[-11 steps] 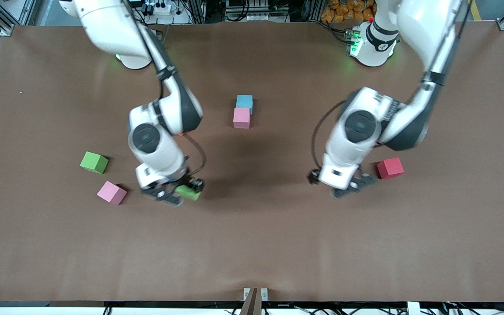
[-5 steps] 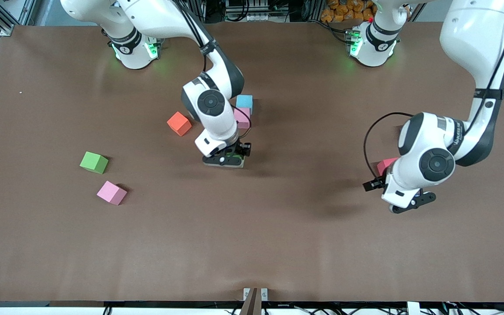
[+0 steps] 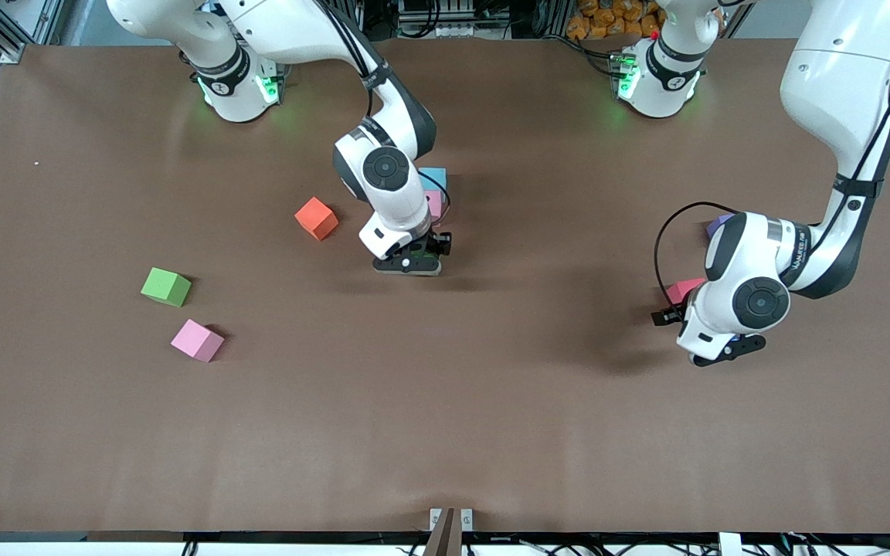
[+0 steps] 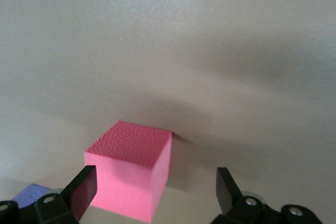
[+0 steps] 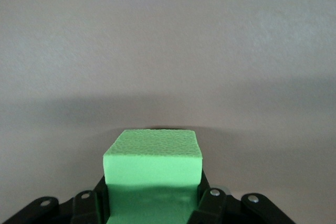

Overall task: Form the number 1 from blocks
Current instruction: 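Grasp the crimson cube with the left gripper while the right gripper withdraws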

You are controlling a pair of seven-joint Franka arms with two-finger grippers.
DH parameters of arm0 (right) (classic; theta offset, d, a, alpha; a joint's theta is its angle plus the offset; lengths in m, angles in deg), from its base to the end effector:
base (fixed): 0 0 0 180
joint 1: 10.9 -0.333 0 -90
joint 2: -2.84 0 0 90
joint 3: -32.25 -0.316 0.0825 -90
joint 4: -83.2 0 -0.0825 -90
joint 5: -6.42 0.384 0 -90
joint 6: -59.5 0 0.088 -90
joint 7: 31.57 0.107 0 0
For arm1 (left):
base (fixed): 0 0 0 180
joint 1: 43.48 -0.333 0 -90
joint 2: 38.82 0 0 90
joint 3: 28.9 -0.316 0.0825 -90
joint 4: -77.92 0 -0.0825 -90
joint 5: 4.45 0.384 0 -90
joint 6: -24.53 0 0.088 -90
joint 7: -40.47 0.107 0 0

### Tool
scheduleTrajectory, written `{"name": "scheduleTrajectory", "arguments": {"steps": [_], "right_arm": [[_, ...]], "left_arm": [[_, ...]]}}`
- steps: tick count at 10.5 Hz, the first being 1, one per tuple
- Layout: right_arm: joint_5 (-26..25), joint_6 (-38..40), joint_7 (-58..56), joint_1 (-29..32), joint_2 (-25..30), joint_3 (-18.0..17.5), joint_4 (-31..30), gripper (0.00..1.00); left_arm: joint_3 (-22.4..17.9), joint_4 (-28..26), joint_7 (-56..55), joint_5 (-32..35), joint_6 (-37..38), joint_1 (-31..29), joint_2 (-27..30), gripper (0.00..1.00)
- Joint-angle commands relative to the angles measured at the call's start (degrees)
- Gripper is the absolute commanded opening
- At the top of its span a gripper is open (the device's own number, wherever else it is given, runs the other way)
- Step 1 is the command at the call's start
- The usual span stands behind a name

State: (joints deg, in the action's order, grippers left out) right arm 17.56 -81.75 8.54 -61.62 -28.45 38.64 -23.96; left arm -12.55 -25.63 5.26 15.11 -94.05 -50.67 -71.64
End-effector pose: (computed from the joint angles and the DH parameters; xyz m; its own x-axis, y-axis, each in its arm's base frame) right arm 0.4583 0.4532 0.2269 0.9984 -0.0568 -0.0075 -0.0572 -0.9945 -0.0873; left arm 0.6166 -0.0724 0.2164 0.9428 0.2826 -0.1768 0.2387 -0.9426 -0.2336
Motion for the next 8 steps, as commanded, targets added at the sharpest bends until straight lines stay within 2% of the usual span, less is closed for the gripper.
{"name": "scheduleTrajectory", "arguments": {"steps": [1,8], "right_arm": [[-0.9,-0.6,0.4,0.2,4.7,-1.5,-5.9,0.55],[-0.9,-0.6,1.0,-2.1,4.6,-1.6,-6.9,0.54]], "left_arm": [[0.8,-4.7,0.7,3.5,-2.4,-1.6,1.5,1.00],[0.8,-4.9,5.5,3.5,-1.3,-3.4,3.6,1.00]]}}
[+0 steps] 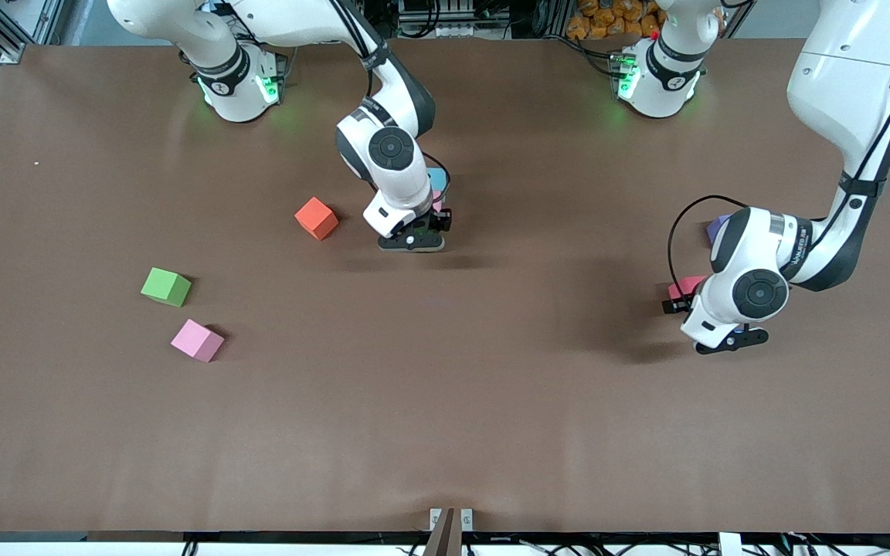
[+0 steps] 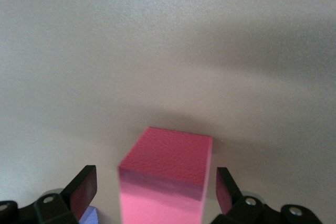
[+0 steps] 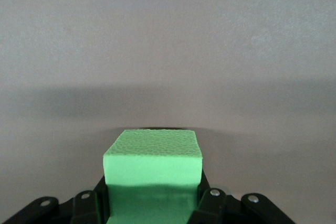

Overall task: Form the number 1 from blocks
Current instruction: 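Grasp the crimson cube with the left gripper while the right gripper withdraws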

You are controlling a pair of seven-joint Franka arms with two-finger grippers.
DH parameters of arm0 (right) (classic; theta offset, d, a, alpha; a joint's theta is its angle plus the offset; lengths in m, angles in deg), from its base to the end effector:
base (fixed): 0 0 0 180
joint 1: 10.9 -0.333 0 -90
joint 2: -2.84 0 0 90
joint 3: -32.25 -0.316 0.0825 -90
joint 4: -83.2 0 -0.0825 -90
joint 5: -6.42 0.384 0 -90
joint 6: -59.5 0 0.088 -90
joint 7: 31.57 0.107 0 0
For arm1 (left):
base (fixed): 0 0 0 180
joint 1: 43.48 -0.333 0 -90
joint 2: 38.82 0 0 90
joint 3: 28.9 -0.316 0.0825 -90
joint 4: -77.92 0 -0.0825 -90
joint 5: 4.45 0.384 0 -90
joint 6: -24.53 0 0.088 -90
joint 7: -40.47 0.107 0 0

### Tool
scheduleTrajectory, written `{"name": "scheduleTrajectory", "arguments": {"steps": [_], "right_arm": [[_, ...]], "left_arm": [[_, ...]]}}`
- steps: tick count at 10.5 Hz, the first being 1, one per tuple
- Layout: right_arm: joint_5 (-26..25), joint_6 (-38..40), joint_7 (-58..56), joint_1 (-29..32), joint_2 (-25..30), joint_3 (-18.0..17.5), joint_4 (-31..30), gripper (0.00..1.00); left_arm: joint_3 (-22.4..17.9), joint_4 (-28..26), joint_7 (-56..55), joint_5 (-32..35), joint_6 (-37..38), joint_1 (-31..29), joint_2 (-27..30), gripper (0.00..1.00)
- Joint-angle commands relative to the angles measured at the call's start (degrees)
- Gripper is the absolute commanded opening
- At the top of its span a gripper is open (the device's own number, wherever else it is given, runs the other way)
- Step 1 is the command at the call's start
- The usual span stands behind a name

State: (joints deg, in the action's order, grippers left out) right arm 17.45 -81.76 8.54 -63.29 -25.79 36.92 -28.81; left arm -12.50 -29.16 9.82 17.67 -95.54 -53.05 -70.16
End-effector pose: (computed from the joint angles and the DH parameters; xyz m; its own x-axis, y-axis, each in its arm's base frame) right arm 0.4163 0.4600 0.2212 0.9989 -0.0048 -0.0468 -0.0081 -0.9976 -0.0693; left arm 0.6043 -0.0477 0.2103 0.9589 0.2097 -0.1913 0.1594 -0.9554 -0.2484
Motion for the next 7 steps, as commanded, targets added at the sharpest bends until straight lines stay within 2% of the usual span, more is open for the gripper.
{"name": "scheduleTrajectory", "arguments": {"steps": [1,5,6,7], "right_arm": [[-0.8,-0.6,1.0,-1.0,1.7,0.1,-2.1,0.55],[-0.8,-1.0,1.8,-1.9,1.2,0.1,-2.0,0.60],[-0.8,-1.0,1.9,-2.0,1.2,0.1,-2.0,0.98],[-0.8,-0.9,1.9,-1.8,1.4,0.1,-2.0,1.00]], "left_arm": [[0.8,-1.5,0.8,0.9,0.2,-1.1,2.2,1.00],[1.0,-1.6,0.7,0.2,-0.2,-1.3,0.4,1.00],[1.0,-1.6,0.8,0.1,-0.5,-1.3,-0.4,1.00],[1.0,-1.6,0.7,0.0,-0.9,-1.3,-1.3,1.00]]}}
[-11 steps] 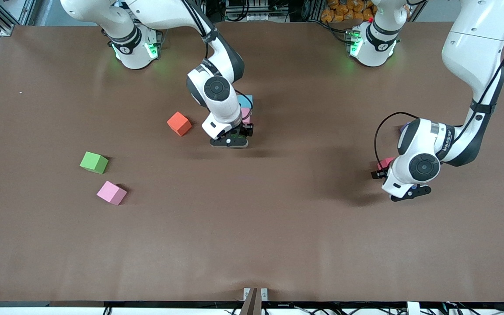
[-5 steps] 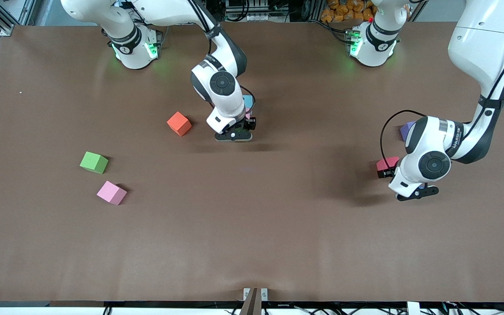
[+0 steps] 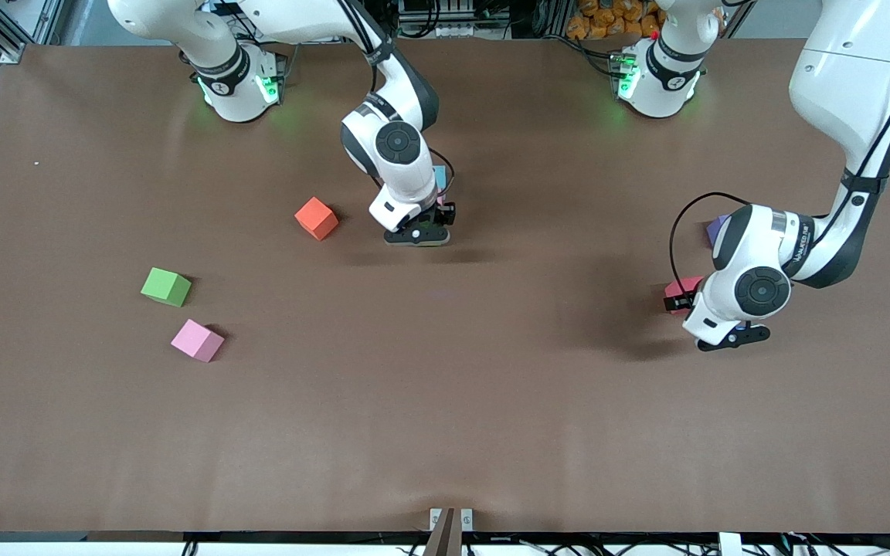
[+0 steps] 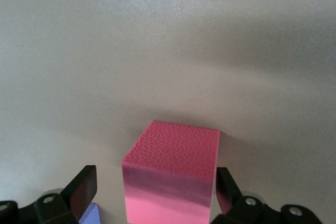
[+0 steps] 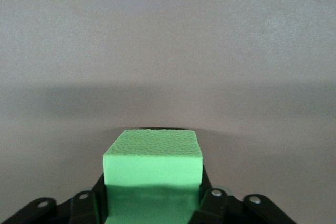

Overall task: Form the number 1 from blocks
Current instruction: 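Grasp the crimson cube with the left gripper while the right gripper withdraws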

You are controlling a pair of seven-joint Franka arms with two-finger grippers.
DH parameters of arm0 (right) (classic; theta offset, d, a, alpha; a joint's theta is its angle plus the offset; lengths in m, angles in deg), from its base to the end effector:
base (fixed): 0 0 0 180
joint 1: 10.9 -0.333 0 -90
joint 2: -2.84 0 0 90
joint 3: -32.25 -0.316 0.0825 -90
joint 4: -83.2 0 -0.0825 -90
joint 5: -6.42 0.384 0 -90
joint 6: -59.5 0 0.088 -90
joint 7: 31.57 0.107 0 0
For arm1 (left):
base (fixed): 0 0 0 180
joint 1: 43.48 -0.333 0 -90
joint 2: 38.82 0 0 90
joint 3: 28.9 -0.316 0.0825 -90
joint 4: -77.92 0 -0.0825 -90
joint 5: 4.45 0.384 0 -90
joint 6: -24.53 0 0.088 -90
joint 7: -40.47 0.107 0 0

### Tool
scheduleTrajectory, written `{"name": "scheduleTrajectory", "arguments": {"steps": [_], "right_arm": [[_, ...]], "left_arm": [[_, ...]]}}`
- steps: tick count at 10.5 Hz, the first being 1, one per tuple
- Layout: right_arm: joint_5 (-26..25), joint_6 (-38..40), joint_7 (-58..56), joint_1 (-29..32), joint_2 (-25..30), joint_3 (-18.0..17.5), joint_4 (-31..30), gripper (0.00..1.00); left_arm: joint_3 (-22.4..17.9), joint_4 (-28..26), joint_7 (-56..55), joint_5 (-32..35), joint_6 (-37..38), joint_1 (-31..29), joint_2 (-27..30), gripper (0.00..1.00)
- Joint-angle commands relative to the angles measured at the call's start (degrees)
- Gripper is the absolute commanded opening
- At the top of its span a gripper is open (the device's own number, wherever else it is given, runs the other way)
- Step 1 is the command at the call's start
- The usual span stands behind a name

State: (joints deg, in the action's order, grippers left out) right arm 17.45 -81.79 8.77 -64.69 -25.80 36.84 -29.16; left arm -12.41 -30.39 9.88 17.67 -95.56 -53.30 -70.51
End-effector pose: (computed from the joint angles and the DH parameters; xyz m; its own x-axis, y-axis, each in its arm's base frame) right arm 0.4030 0.4689 0.2186 0.9985 0.0163 -0.0513 0.0130 -0.9978 -0.0651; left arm 0.5960 -0.0468 0.1990 0.9536 0.2085 -0.2172 0.1515 -0.9558 -0.2521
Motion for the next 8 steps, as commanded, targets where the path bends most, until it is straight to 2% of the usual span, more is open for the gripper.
{"name": "scheduleTrajectory", "arguments": {"steps": [1,3,4,5,8], "right_arm": [[-0.8,-0.8,1.7,0.0,1.7,0.2,-1.6,1.00],[-0.8,0.2,1.6,3.4,5.1,0.3,-1.8,1.00],[-0.8,2.1,1.5,6.9,8.2,0.2,-2.4,1.00],[-0.8,5.1,0.8,11.5,11.2,0.2,-2.4,1.00],[-0.9,8.4,-3.8,21.9,16.0,0.2,-2.3,1.00]], "left_arm": [[0.9,-0.3,0.6,0.0,-0.9,-1.0,-1.8,1.00],[0.9,-0.2,-0.1,0.0,-1.5,-0.6,-2.8,1.00],[0.9,-0.2,-0.1,0.0,-1.5,-0.6,-2.9,0.60],[0.9,-0.2,0.4,0.0,-1.5,-0.6,-2.7,0.01],[3.5,1.6,-1.2,-0.3,-1.3,0.2,-1.7,0.00]]}}
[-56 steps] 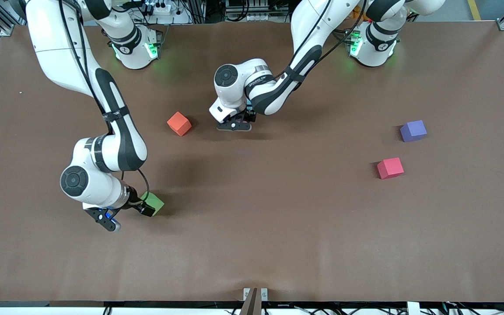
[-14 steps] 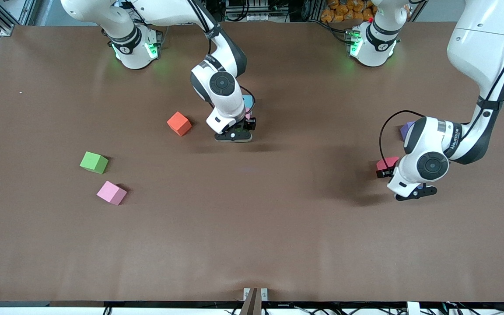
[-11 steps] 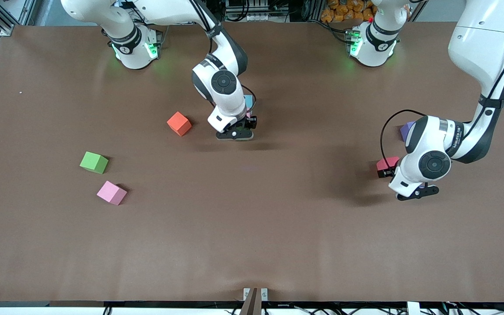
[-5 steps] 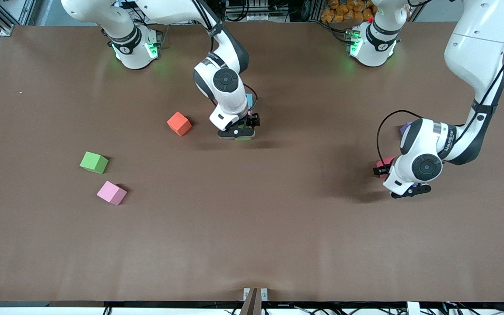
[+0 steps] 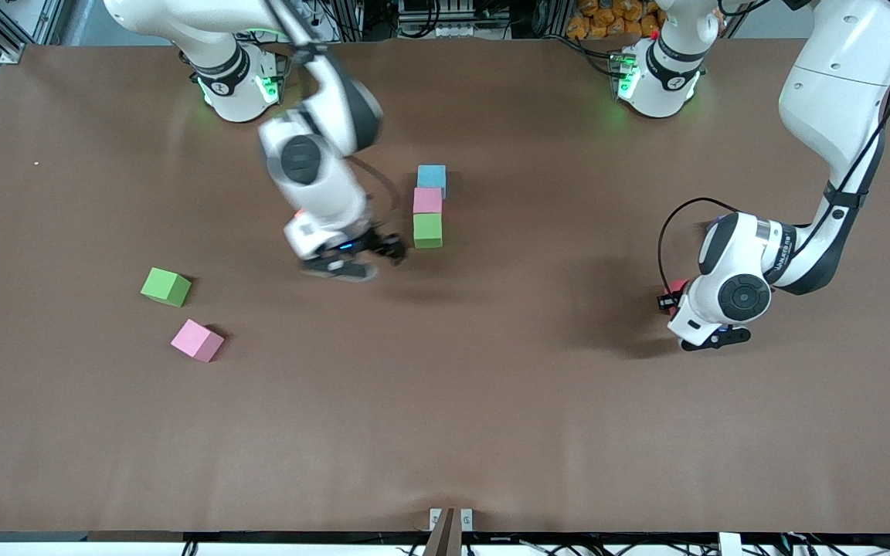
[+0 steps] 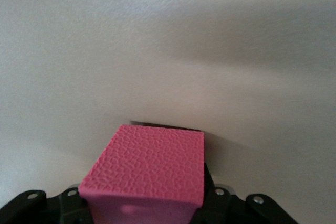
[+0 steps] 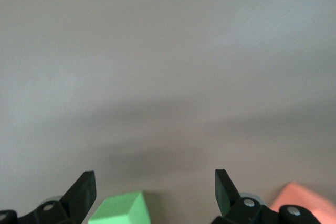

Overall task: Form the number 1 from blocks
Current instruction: 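Carry the crimson cube to the column while the right gripper reaches pink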

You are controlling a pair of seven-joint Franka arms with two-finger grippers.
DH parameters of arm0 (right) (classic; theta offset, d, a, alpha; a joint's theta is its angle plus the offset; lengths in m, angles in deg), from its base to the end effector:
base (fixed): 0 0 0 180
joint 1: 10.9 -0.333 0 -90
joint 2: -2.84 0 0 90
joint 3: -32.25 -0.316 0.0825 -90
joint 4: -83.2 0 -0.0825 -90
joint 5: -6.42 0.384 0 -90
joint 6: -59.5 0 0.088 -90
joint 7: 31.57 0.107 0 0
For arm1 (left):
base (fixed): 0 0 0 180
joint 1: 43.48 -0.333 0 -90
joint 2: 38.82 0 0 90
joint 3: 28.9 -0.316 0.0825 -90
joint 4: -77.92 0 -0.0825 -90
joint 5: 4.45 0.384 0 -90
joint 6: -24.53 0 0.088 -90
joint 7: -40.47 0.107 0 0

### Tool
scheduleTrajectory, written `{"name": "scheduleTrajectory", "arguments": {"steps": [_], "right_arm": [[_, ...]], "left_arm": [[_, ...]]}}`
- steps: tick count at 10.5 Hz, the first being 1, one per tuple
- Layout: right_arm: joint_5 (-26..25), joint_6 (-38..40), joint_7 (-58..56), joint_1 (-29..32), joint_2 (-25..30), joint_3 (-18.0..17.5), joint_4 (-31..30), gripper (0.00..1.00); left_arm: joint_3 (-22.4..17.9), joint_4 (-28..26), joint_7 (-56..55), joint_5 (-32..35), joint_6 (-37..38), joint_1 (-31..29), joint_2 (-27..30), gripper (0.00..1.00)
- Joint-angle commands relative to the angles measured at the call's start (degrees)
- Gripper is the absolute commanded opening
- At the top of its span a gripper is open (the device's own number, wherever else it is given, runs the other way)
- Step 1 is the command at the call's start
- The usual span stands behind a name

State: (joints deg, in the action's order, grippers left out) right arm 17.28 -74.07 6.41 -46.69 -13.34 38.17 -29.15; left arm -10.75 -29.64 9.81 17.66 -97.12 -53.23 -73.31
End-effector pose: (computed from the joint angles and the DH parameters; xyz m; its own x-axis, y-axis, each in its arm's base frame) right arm 0.5315 0.3121 0.3410 0.9663 -0.2573 -0.0077 -0.2556 -0.9558 -0.1453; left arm 0.5961 -0.0665 0.1793 0.9567 0.1773 -0.2307 0.1263 -0.9674 -0.2196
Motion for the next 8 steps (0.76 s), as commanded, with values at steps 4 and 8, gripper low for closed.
{"name": "scheduleTrajectory", "arguments": {"steps": [4,8], "right_arm": [[-3.8,0.7,-8.3,17.5,5.2,-1.1,-0.7,1.00],[-4.4,0.6,-16.6,27.3,1.5,-1.1,2.2,1.00]], "left_arm": [[6.5,10.5,-9.4,-10.0,0.8,8.2,-0.6,0.00],[6.0,19.1,-18.3,-12.5,2.0,22.7,-5.7,0.00]]}}
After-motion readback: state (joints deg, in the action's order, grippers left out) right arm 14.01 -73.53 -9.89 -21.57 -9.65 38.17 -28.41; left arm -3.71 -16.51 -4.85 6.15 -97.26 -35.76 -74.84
